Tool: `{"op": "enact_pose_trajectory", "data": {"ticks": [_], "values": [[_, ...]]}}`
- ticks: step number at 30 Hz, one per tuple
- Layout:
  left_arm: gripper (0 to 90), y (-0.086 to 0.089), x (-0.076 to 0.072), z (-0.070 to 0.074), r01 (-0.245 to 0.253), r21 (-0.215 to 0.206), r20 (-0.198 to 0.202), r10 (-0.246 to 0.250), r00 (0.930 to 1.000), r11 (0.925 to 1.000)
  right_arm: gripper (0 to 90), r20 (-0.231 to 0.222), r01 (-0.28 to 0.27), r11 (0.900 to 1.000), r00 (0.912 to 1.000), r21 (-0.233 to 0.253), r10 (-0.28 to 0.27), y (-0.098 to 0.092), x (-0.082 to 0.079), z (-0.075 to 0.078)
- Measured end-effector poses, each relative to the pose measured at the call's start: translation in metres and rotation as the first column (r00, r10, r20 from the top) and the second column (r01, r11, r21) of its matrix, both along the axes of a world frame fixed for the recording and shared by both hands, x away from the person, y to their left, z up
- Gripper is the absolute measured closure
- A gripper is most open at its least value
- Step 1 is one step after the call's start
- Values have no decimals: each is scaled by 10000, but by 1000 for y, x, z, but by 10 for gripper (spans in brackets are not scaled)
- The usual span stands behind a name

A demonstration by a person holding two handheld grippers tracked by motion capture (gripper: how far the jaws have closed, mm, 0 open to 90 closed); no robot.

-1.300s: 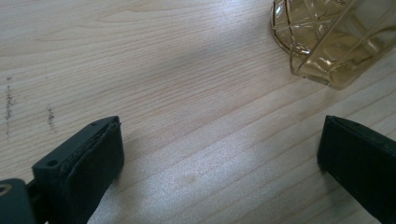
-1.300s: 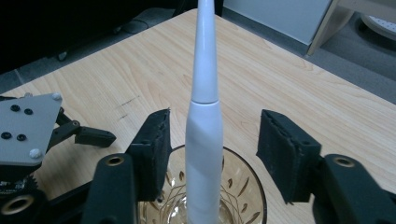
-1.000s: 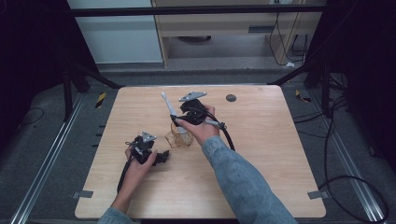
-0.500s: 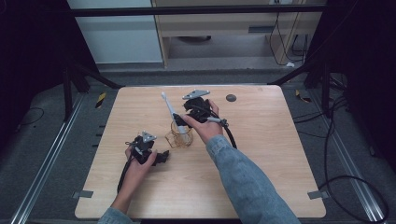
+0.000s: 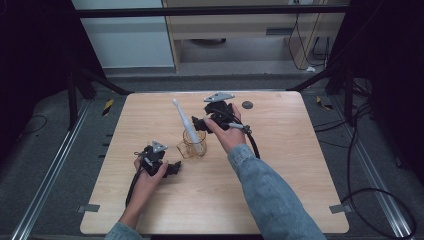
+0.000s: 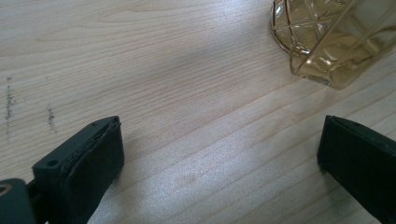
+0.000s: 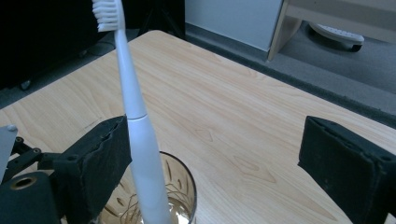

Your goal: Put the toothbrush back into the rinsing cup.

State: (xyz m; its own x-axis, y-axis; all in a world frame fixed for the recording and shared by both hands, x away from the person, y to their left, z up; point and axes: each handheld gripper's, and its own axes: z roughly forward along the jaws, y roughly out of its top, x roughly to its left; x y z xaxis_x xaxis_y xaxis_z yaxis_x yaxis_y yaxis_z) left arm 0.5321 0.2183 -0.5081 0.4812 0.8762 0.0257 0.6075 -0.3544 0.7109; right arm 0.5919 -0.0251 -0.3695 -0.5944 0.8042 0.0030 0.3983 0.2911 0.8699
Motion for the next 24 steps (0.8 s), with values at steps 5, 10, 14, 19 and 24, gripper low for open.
{"op": "enact_pose_trajectory", "data": {"ticks": [5,10,14,19,24], "values": [[0,0,0,0,1,1,0,-1,10000,10000,95,72,150,9998,9999,116,-151,-9,0,3],[0,0,0,0,0,1,2,0,10000,10000,97,110,223,9997,9997,121,-224,-18,-1,4],[0,0,0,0,-1,-1,1,1,10000,10000,99,165,373,9993,9992,-40,-372,-26,-3,4],[0,0,0,0,-4,-6,-2,4,10000,10000,101,159,329,9993,9993,-162,-326,-38,-6,2],[0,0,0,0,-4,-6,-2,4,10000,10000,100,201,357,9990,9992,-267,-352,-54,-11,0]]}}
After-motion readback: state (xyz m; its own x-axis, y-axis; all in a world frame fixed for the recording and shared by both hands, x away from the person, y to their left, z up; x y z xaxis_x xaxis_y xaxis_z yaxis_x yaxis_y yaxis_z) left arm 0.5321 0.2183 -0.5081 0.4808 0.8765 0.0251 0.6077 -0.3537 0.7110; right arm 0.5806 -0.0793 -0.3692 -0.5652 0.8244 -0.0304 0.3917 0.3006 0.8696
